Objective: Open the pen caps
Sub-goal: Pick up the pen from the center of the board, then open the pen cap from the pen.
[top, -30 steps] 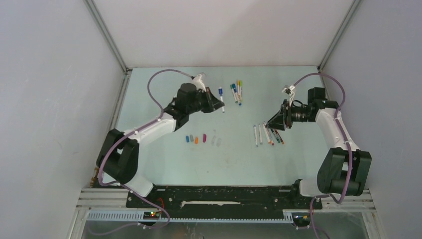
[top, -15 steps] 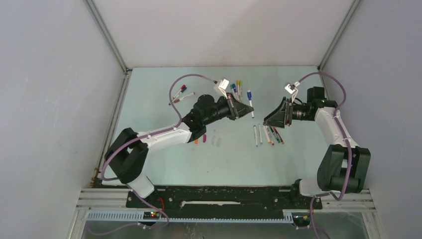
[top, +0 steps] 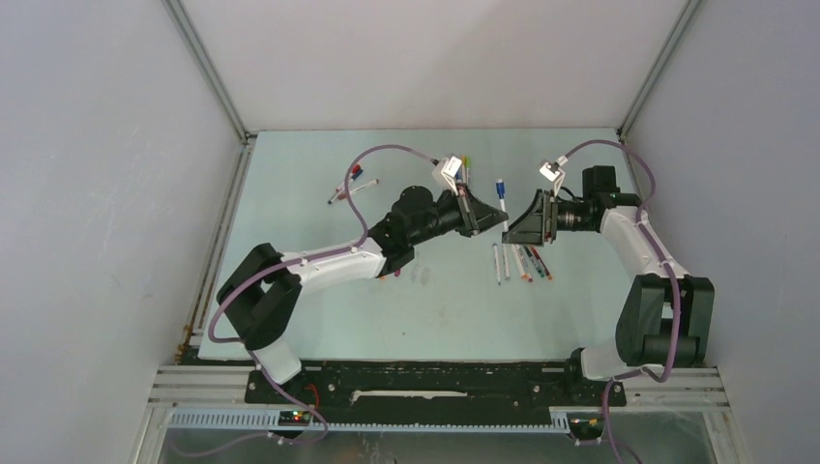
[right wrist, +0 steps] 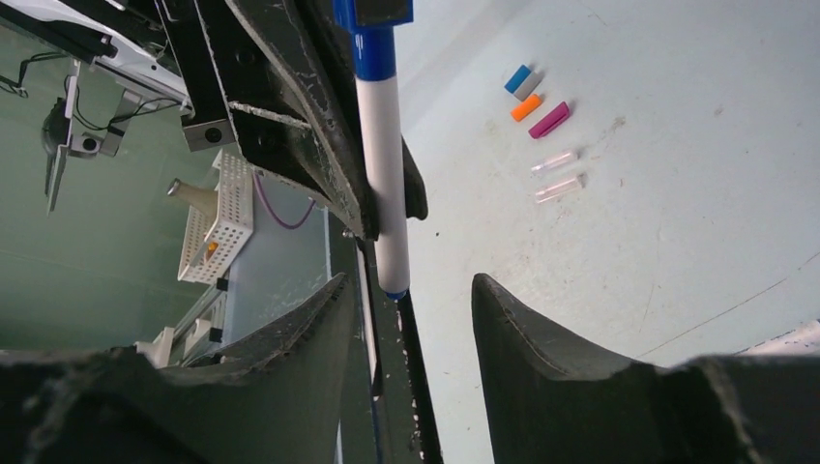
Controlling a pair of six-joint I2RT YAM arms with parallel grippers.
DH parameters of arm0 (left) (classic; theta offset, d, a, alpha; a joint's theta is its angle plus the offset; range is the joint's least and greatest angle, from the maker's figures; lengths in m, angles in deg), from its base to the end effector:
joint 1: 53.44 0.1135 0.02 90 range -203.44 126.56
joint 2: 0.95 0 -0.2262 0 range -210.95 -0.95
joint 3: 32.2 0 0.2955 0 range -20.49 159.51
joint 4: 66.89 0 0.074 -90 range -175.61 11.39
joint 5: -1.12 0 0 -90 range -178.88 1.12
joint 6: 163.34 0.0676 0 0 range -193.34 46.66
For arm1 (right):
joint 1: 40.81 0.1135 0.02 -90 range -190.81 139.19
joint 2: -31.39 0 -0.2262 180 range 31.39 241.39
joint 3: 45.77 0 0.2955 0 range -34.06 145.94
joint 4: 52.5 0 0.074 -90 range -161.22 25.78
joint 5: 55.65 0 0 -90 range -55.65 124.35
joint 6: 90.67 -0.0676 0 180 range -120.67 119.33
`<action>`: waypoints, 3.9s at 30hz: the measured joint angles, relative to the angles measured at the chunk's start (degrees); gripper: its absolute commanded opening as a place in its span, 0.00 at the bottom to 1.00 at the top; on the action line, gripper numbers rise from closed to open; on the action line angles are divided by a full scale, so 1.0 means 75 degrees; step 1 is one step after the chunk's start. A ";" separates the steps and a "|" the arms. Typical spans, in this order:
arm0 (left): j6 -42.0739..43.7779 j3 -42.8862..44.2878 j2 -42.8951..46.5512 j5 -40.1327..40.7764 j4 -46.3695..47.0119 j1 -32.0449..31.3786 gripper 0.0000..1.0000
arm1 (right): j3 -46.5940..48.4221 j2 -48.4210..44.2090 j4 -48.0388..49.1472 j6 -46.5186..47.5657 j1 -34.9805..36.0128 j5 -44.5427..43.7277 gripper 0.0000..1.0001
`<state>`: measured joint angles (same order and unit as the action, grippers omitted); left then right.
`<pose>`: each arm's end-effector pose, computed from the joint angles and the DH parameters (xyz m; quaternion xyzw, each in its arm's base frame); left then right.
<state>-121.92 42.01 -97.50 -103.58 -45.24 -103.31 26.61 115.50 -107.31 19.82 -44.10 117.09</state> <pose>0.2824 -0.3616 0.2242 0.0979 0.7044 -0.5873 0.3863 0.3223 0.0486 0.2027 -0.2427 0.7064 0.6018 0.2826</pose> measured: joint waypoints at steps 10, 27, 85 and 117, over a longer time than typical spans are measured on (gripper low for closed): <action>0.0023 0.0146 -0.0184 -0.0003 -0.0137 -0.0102 0.00 | 0.0000 0.0015 0.0277 -0.0414 0.0026 -0.0026 0.36; 0.0597 0.0560 -0.0224 0.0187 -0.0976 -0.0149 0.65 | 0.0000 0.0020 0.0291 -0.0417 0.0047 -0.0076 0.00; -0.0714 0.0009 -0.0338 -0.1664 0.1547 0.0653 0.00 | 0.0469 0.0178 -0.2442 0.2865 0.0702 -0.0554 0.19; 0.0341 -0.0020 0.0364 -0.0411 0.1090 0.1443 0.00 | 0.1035 0.0667 -0.2192 0.2908 0.1125 -0.0449 0.00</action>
<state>-119.36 41.86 -94.77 -106.66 -37.07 -92.49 34.37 120.51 -123.74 41.63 -35.66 113.72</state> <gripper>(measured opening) 0.081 0.049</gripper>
